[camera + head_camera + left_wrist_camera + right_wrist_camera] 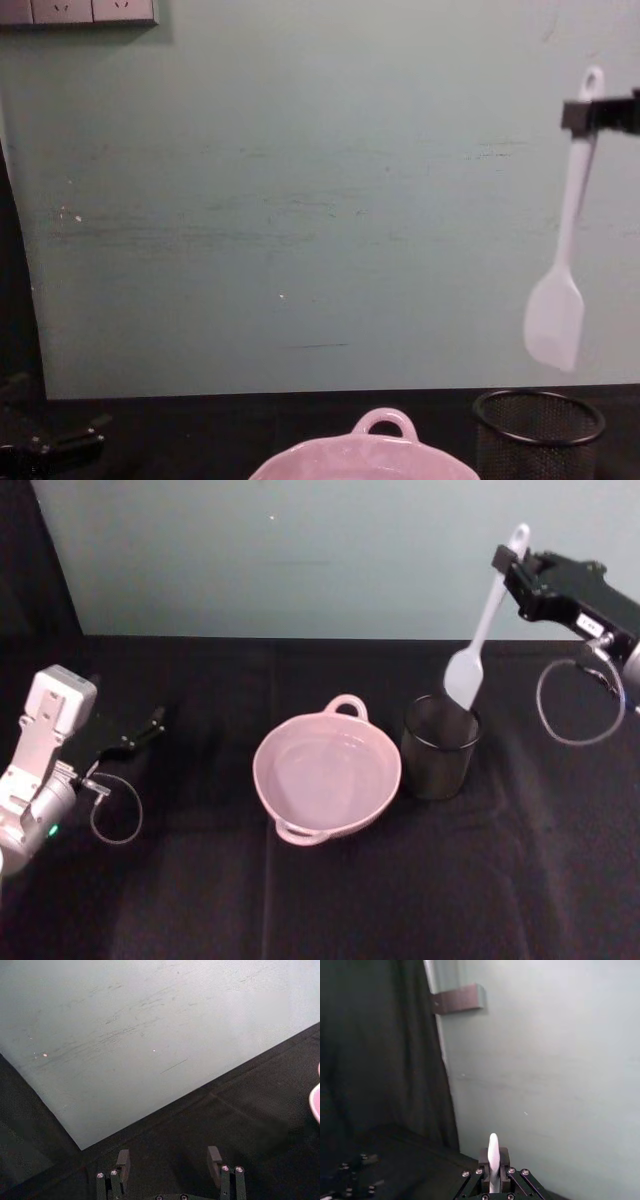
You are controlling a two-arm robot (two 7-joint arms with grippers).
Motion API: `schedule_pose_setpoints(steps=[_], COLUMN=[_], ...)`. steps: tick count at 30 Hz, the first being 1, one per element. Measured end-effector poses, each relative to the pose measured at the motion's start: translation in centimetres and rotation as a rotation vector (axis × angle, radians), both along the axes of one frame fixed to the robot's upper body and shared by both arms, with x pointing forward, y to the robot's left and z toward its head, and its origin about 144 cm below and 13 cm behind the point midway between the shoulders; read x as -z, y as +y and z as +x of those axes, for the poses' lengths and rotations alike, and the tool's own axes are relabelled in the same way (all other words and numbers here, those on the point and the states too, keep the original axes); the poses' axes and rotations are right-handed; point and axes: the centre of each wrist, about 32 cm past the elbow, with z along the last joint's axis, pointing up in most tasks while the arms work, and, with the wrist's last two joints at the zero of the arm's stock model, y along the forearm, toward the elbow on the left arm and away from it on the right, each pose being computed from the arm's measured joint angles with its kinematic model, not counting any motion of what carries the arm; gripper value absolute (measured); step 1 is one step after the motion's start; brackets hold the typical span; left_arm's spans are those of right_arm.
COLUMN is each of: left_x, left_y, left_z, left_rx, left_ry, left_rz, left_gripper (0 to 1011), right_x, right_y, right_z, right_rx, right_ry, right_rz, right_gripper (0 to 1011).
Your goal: Use the one hand to pick up the spoon and stir the clear water in the bowl.
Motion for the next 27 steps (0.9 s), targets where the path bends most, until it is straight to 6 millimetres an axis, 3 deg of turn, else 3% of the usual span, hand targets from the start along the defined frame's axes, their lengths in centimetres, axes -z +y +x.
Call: schedule_pose_setpoints(steps=[6,16,24,27], left_x=[0.0,0.0,0.0,0.0], left_y=[0.0,0.0,0.0,0.0], left_z=[0.0,0.0,0.0,0.0], left_rx=[0.000,0.000,0.000,0.000], left_ry=[0.000,0.000,0.000,0.000], left_rz=[0.000,0.000,0.000,0.000], left_gripper=[1011,1011,1011,1011], right_x=[-1.7,-2.5,-1.4,-0.2], right_y=[1.4,4.5,6.4,7.0], right_z=[-0.1,0.8,1.2,1.2], right_rx=[-0.080,-0.198,-0.289,-0.320], right_ry=[-0.032,-0.044,-0.019,-0.016], right_rz=[-0.004,-0.012,-0.025,-0.030], right_gripper=[114,114,114,114])
